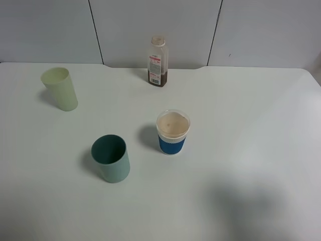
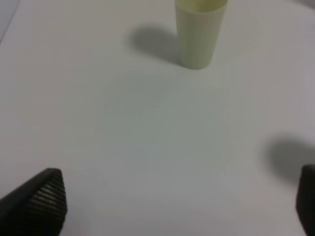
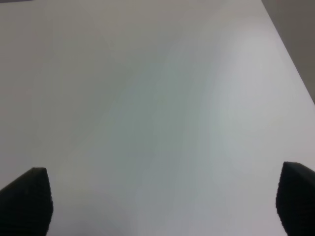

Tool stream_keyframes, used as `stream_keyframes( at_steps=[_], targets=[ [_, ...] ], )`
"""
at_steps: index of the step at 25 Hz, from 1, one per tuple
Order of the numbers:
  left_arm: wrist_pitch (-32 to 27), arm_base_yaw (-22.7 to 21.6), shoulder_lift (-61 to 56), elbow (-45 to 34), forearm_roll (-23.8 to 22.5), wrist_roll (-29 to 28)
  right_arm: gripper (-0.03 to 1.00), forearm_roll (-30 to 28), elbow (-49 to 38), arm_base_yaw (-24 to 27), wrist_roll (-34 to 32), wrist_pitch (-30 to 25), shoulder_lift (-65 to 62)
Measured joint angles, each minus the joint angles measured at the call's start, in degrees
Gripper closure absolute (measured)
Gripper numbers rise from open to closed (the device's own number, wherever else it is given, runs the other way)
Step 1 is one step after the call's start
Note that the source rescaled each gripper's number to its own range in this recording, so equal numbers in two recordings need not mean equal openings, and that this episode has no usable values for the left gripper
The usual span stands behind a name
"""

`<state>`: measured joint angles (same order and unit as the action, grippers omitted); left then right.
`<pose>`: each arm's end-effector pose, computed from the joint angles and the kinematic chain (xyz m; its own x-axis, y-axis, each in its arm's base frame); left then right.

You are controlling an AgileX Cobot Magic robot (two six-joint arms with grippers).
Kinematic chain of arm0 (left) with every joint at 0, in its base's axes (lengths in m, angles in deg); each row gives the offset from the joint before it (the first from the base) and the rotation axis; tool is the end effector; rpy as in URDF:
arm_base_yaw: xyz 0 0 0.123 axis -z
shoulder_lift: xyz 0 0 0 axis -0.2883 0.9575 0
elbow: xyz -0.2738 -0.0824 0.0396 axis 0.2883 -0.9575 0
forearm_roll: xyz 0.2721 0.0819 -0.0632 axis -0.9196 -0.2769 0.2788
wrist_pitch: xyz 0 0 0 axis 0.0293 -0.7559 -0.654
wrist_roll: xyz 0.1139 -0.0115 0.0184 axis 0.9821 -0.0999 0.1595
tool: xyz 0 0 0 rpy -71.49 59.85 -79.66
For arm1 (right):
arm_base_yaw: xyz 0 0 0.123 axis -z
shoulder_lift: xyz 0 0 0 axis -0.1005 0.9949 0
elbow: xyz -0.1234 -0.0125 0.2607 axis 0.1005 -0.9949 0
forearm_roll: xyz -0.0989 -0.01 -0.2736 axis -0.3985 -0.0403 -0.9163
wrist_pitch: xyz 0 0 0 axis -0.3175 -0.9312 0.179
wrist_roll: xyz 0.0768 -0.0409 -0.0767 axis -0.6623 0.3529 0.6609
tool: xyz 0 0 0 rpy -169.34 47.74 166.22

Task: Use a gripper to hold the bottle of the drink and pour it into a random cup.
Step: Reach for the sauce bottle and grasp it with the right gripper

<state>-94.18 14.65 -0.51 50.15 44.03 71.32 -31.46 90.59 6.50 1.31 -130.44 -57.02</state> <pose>0.0470 -0.0002 0.2890 -0.4368 -0.0084 -0.8995 -0.0184 0.9998 -0.0004 0.0470 -0.0093 0.2857 -0.4562 0.0160 -0.8897 0.0843 0.9961 -0.0253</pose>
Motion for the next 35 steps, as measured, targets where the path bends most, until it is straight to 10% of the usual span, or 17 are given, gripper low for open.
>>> stream_keyframes(
  at_steps=[35],
  targets=[
    [0.00, 0.00, 0.00, 0.00, -0.05, 0.00, -0.03, 0.00, 0.00, 0.00, 0.00, 0.00, 0.00]
  ],
)
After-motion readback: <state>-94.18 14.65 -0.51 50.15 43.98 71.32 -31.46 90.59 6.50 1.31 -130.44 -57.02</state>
